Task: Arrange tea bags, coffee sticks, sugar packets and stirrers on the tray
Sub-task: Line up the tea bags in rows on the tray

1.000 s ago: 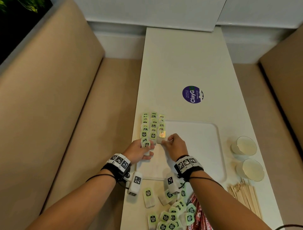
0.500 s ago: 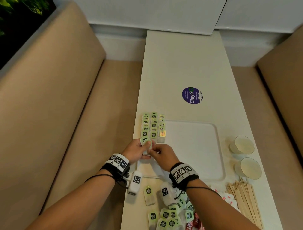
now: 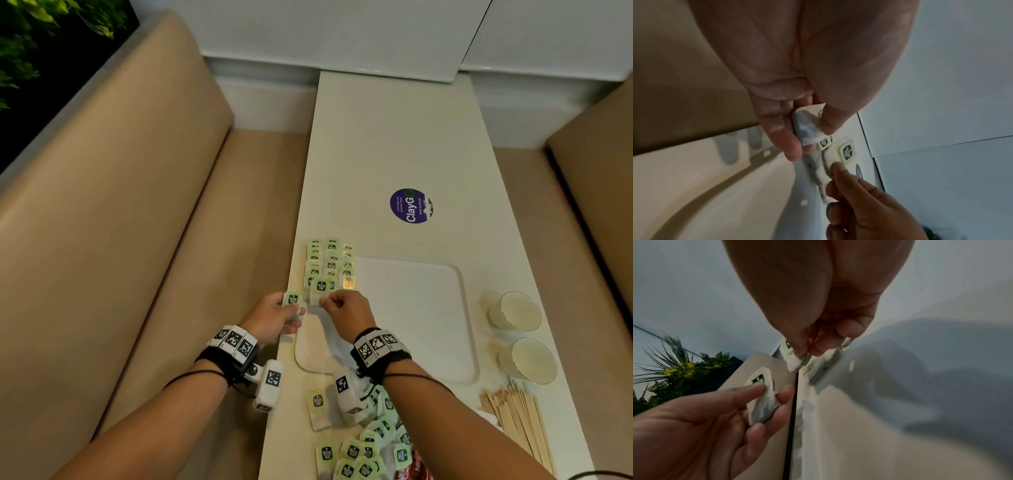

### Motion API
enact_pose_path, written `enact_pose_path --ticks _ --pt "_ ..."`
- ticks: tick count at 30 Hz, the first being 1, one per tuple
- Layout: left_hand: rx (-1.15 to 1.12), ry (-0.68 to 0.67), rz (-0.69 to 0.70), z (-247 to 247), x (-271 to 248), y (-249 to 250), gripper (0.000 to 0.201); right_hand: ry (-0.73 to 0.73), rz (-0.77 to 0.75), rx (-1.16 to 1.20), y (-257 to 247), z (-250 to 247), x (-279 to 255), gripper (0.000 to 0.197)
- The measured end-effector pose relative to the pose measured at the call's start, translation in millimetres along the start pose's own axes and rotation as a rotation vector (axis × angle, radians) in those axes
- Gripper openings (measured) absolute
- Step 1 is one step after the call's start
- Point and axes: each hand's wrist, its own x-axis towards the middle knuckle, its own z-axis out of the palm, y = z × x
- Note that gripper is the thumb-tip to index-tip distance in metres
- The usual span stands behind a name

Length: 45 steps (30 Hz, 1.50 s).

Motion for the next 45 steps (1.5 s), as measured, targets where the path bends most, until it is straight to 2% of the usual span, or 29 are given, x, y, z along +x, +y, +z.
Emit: enact_pose_path --ticks 8,16,19,23,28,31,39,45 --pt "-0.056 0.022 0.018 -15.1 -6.5 -0.3 0.013 -0.072 0.077 -0.172 -13.5 15.4 16.2 0.048" --pt "0.059 0.046 0.028 -25.6 -5.0 -12.2 0.013 -0.066 0.178 -0.215 -17.4 18.8 18.9 0.041" --pt "0.037 0.037 0.022 -24.1 -3.5 -15.0 0.012 -0.047 0.184 -0.202 -21.6 16.0 14.6 0.039" --pt "-0.028 -0.009 0.03 -17.6 -2.6 -14.5 0.014 0.007 0.103 -0.162 -21.6 9.9 6.7 0.027" --pt "0.12 -0.017 0.125 -11.0 -0.1 -10.7 0.014 -0.198 -0.089 -0.064 -23.3 4.3 -9.5 0.013" --pt "0.162 -0.015 0.16 -4.4 3.1 -8.7 0.013 -0.262 -0.106 -0.082 -14.5 4.8 -15.4 0.02" --pt "0.154 -0.024 0.197 20.6 10.5 -2.5 0.011 -0.141 -0.031 -0.043 5.8 -3.6 -18.5 0.024" --pt "0.248 0.05 0.219 24.5 22.4 -4.6 0.017 -0.022 0.042 -0.031 8.0 -11.2 -4.3 0.031"
